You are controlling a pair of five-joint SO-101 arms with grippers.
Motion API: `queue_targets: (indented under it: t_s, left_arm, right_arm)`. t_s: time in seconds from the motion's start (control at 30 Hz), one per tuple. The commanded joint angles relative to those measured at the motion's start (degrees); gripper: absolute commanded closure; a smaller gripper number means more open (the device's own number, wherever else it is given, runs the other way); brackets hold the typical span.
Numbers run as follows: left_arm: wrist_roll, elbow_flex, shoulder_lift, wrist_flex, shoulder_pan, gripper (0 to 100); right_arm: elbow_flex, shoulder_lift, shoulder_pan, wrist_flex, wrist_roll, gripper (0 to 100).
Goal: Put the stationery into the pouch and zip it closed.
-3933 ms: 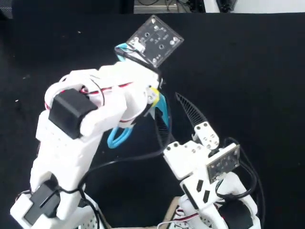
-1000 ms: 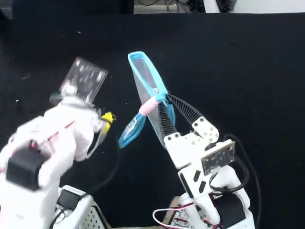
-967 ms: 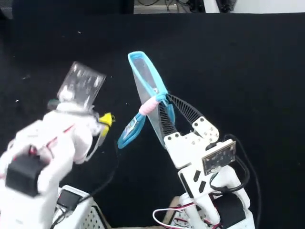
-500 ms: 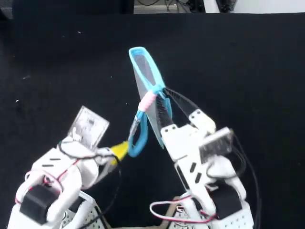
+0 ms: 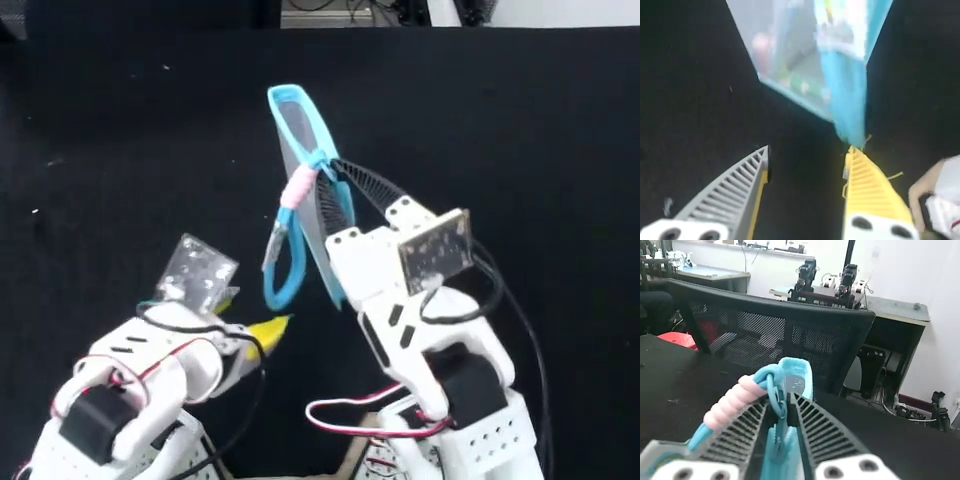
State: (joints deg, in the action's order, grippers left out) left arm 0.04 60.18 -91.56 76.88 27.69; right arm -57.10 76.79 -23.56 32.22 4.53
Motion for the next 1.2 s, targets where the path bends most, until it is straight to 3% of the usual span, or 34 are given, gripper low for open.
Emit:
queue_targets:
  t_s: [0.0, 0.2, 0.4, 0.5, 0.73, 0.83, 1.17]
  left_arm:
    - [0.6, 1.4, -0.4, -1.1, 0.5, 75]
    - [0.6, 1.3, -0.4, -6.4, 1.1, 76]
    - [-4.8, -1.0, -0.5, -4.9, 10.9, 76]
    - [-4.5, 0.0, -0.2, -8.5, 12.3, 76]
    - [-4.5, 8.0, -0.3, -24.2, -3.8, 76]
    - [-4.5, 10.8, -0.4, -28.0, -7.6, 76]
    - [-4.5, 11.1, -0.4, -30.4, -16.2, 76]
  right_arm:
    - [4.8, -2.9, 0.4, -1.7, 0.2, 98.8]
    - [5.4, -3.9, -2.7, -1.7, 0.3, 98.8]
    - [5.3, -3.9, -3.6, -1.6, 2.7, 98.8]
    - [5.2, -3.9, -3.6, -1.3, 2.7, 98.8]
    - [5.1, -3.5, -3.8, -1.1, 2.3, 98.8]
    - [5.1, -3.5, -3.8, -0.8, 2.2, 98.8]
    - [5.2, -3.4, -3.9, 1.5, 2.5, 98.8]
